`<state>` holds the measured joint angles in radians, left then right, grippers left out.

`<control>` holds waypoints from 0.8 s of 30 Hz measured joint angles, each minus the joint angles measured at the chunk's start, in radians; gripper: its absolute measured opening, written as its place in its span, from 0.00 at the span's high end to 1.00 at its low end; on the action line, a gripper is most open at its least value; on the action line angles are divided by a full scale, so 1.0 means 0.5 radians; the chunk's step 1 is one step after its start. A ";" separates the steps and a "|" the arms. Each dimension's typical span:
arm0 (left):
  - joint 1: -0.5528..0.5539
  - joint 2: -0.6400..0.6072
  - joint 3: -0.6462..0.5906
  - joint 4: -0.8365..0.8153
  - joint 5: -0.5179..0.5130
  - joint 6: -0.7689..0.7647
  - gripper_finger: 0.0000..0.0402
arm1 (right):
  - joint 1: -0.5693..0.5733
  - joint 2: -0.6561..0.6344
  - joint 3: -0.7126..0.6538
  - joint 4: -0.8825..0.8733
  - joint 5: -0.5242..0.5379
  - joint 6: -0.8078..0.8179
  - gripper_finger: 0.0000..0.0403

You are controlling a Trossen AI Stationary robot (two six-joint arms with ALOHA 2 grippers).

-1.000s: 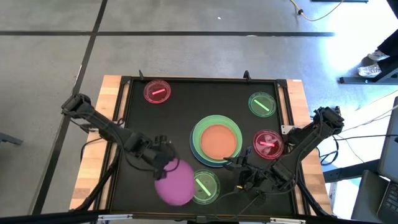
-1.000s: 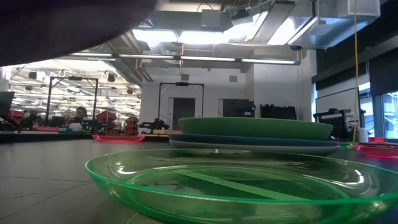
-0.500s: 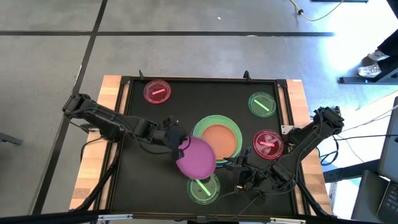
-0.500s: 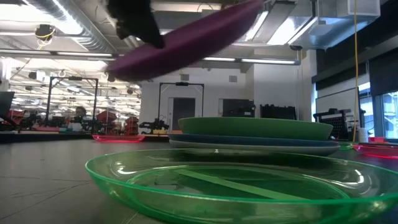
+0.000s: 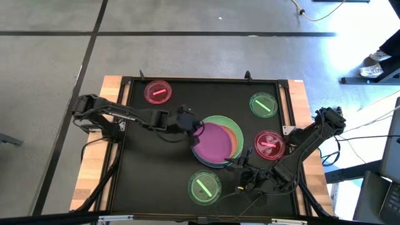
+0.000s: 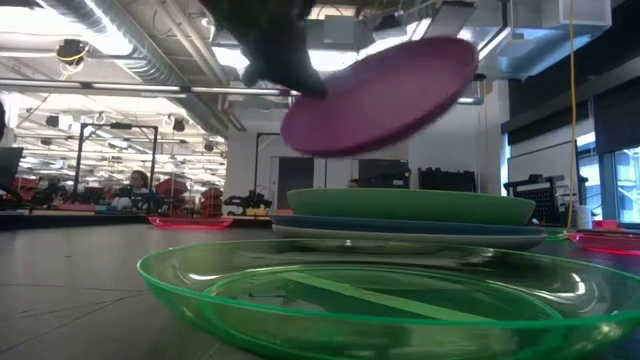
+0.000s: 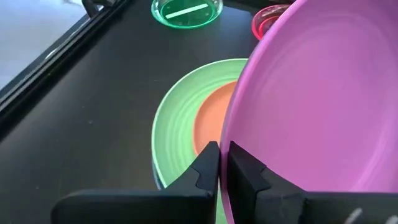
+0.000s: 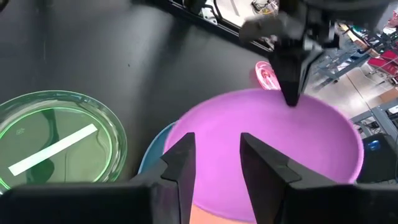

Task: Stack plastic plates
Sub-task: Stack the purple plate on top of the orange plate

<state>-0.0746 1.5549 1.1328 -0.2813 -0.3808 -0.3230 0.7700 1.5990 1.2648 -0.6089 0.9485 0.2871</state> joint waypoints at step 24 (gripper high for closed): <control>0.212 0.448 0.000 0.343 0.215 0.037 0.97 | 0.000 -0.001 0.000 0.019 0.004 -0.007 0.71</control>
<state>0.0313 1.7790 1.1328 -0.1101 -0.2731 -0.3044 0.7700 1.5986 1.2648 -0.5995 0.9504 0.2836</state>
